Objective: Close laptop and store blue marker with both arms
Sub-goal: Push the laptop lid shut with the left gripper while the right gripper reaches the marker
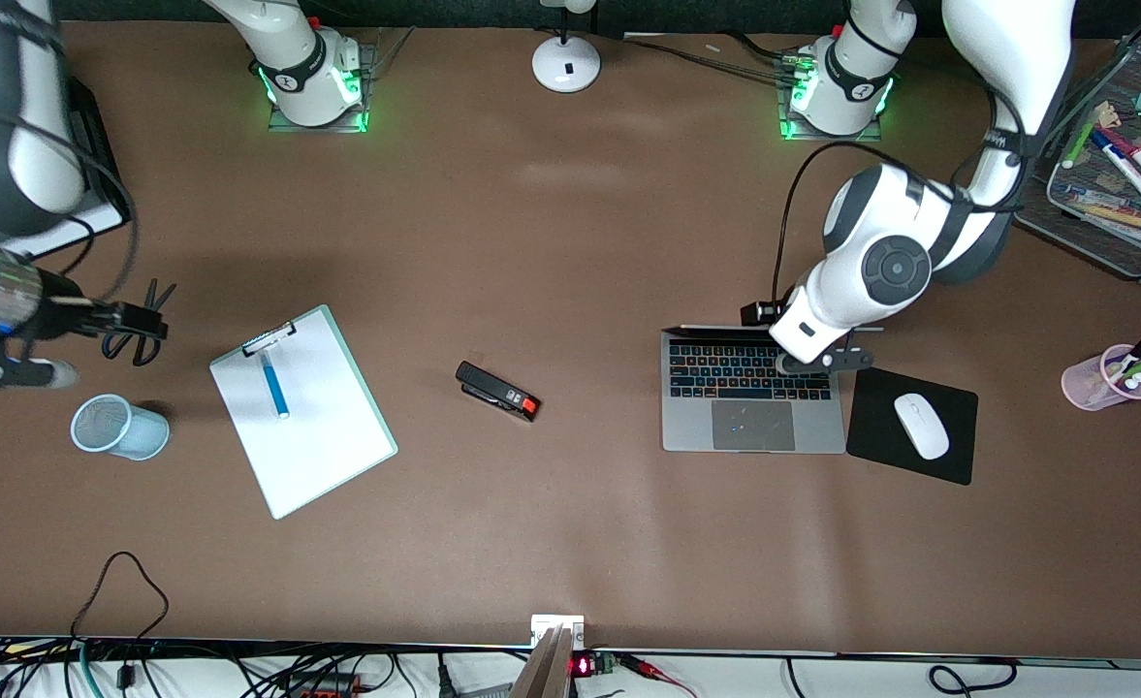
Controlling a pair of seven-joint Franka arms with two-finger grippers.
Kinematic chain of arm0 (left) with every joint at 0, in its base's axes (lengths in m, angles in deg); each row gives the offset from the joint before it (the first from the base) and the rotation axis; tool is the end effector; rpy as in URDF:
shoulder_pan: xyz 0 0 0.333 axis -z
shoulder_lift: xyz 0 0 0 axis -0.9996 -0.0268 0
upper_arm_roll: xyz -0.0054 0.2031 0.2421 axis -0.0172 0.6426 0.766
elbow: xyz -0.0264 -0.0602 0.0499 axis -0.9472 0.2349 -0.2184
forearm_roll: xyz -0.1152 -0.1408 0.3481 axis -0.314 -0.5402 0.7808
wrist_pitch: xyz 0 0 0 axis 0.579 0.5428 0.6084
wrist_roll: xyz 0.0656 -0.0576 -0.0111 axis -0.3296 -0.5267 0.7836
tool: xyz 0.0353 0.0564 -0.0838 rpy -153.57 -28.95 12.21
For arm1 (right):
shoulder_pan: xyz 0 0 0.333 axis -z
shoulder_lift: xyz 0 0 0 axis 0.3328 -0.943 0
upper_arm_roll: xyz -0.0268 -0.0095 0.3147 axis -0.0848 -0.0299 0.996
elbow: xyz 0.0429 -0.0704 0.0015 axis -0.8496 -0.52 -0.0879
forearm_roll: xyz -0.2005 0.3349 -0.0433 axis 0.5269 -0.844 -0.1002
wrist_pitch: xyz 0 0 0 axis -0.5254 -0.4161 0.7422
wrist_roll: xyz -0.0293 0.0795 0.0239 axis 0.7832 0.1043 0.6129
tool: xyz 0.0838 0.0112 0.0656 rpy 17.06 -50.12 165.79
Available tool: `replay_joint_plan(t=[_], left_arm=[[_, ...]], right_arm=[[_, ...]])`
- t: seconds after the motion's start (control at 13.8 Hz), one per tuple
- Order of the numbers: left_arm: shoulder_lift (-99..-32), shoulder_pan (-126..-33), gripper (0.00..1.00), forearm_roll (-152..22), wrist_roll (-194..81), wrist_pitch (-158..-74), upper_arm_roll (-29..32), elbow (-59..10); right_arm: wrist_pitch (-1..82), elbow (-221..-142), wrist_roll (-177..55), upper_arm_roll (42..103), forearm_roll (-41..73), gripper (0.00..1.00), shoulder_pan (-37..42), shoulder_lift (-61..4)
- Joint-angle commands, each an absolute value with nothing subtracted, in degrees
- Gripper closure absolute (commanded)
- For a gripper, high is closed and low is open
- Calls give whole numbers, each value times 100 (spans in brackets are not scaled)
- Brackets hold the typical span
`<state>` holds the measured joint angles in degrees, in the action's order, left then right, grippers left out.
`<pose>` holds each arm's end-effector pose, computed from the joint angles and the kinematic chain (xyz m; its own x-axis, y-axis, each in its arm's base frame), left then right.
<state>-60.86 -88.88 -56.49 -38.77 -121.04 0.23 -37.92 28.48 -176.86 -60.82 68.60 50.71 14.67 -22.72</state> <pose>0.5583 -0.1881 0.2812 0.9722 0.0903 -0.2159 0.1003 -0.9943 0.0360 0.6324 -0.0380 0.4309 0.9907 -0.0086 -0.1358 -0.0093 -0.9999 -0.0039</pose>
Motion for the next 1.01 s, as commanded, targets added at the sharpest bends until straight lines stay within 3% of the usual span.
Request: replay_joint_plan(t=[0.0,0.29,0.94], left_arm=[[-6513,-8917,0,-5681,-3863,-12360,17,-3481],[-7075,-8908,0,-5681,-3863,-12509,43,-3033],[-7805,-8864,0,-5681,-3872,-13204,78,-2760]], right_arm=[[2985,-17553,-6179,6897,5199,0,1268,-2668],[3432,-17588,-6179,6905,5042,0,1065,-3142],[4408,-17606,-6890,6905,4883,0,845,-3960]])
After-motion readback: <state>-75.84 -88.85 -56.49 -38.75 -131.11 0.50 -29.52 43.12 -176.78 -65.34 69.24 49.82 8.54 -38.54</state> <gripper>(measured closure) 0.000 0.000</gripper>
